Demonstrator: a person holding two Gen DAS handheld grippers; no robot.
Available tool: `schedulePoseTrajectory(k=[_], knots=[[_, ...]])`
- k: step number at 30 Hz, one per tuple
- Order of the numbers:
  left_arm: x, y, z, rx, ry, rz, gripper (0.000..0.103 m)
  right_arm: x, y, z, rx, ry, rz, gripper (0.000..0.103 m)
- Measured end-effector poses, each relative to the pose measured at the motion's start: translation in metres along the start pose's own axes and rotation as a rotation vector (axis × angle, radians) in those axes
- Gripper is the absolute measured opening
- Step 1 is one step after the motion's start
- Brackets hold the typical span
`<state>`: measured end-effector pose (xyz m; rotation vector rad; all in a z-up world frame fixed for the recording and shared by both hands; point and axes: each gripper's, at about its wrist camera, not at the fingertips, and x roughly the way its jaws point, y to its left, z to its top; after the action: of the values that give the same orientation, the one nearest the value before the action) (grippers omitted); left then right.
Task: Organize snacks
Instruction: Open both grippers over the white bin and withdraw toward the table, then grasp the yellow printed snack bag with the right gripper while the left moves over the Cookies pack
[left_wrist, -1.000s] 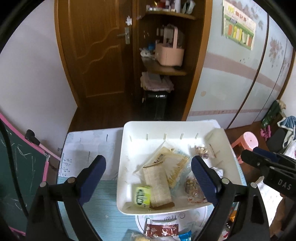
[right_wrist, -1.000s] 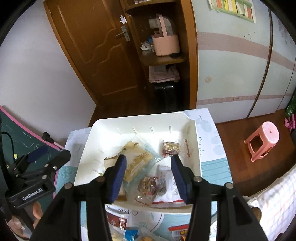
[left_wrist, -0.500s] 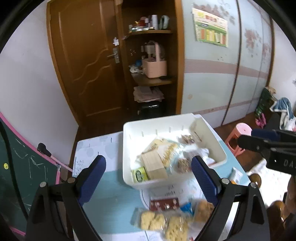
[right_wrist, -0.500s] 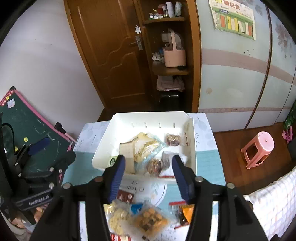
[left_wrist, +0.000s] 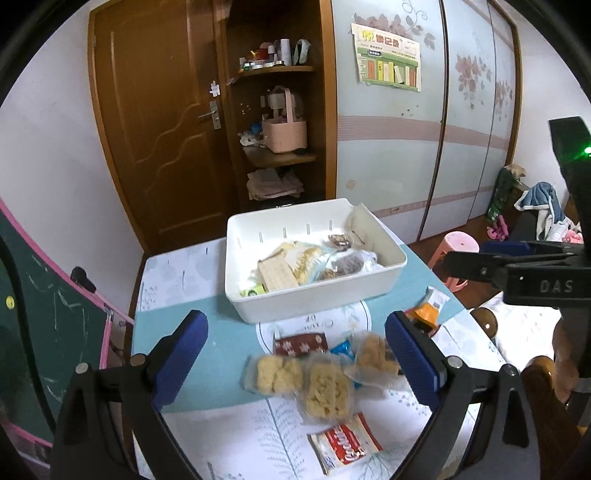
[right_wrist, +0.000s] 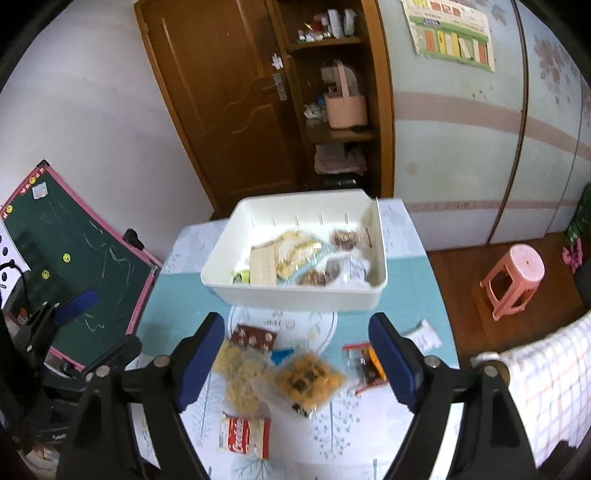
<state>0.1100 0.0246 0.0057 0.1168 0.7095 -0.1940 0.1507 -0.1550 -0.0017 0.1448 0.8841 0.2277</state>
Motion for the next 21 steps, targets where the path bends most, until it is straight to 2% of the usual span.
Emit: schedulePoseTrajectory(k=[6, 16, 21], knots=[[0.016, -0.011, -0.050, -0.069, 0.019, 0.003, 0.097, 0.028, -0.011, -0.039, 0.054, 0.065, 0.019, 0.083], [0.105, -0.021, -0.135, -0.231, 0.274, 0.016, 0.097, 0.109, -0.048, -0.088, 0.311, 0.214, 0.093, 0.083], [0.125, -0.028, -0.160, -0.263, 0.334, 0.019, 0.097, 0.143, -0.056, -0.099, 0.408, 0.268, 0.143, 0.083]])
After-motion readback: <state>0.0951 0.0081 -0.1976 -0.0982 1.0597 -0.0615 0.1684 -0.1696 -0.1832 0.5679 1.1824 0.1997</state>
